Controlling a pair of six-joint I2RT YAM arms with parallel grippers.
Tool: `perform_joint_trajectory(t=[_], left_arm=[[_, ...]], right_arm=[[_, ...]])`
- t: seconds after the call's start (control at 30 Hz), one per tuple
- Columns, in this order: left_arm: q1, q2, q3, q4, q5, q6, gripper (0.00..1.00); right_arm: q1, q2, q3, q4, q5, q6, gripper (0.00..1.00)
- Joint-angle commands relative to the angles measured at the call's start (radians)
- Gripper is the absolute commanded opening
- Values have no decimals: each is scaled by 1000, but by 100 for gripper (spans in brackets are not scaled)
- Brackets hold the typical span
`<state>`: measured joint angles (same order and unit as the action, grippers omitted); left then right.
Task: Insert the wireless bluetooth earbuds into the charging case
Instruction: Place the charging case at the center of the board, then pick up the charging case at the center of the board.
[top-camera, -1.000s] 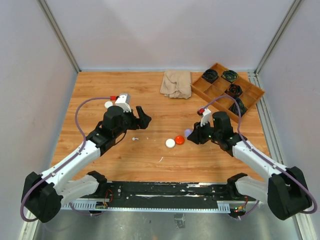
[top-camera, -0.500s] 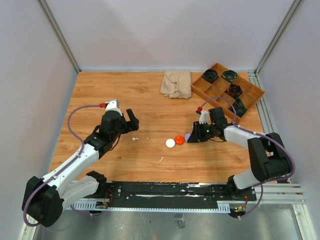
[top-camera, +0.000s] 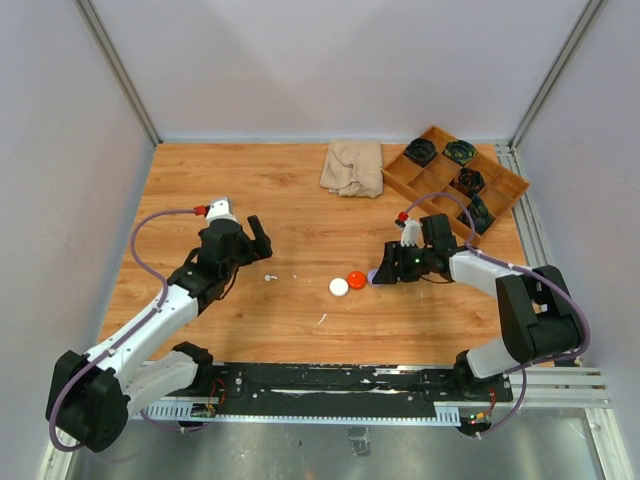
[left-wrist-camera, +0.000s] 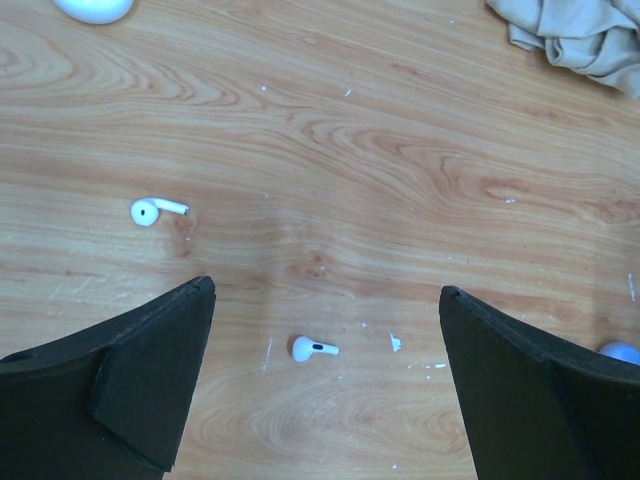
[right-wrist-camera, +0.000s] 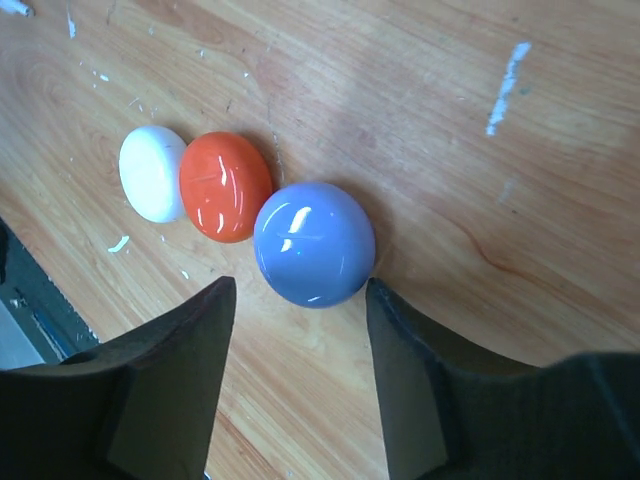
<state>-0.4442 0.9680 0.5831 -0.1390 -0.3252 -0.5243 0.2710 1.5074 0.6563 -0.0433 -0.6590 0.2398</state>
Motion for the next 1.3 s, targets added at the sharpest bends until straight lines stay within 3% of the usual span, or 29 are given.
perform_joint_trajectory(t=[0.0, 0.27, 0.53, 0.8, 1.27], left_arm=[[16, 24, 63, -42, -51, -17, 99], [54, 106, 200, -167, -102, -1, 99], [218, 254, 357, -250, -70, 65, 99], [406, 498, 561, -281, 78, 148, 99], [467, 890, 832, -300, 96, 127, 95]], right_arm=[[-18, -81, -29, -12, 87, -6, 59], [-15, -258, -108, 66, 141, -15, 76], [-13, -446, -177, 110, 209, -24, 90], [2, -490, -183, 111, 244, -40, 94], [4, -481, -178, 80, 326, -52, 99]])
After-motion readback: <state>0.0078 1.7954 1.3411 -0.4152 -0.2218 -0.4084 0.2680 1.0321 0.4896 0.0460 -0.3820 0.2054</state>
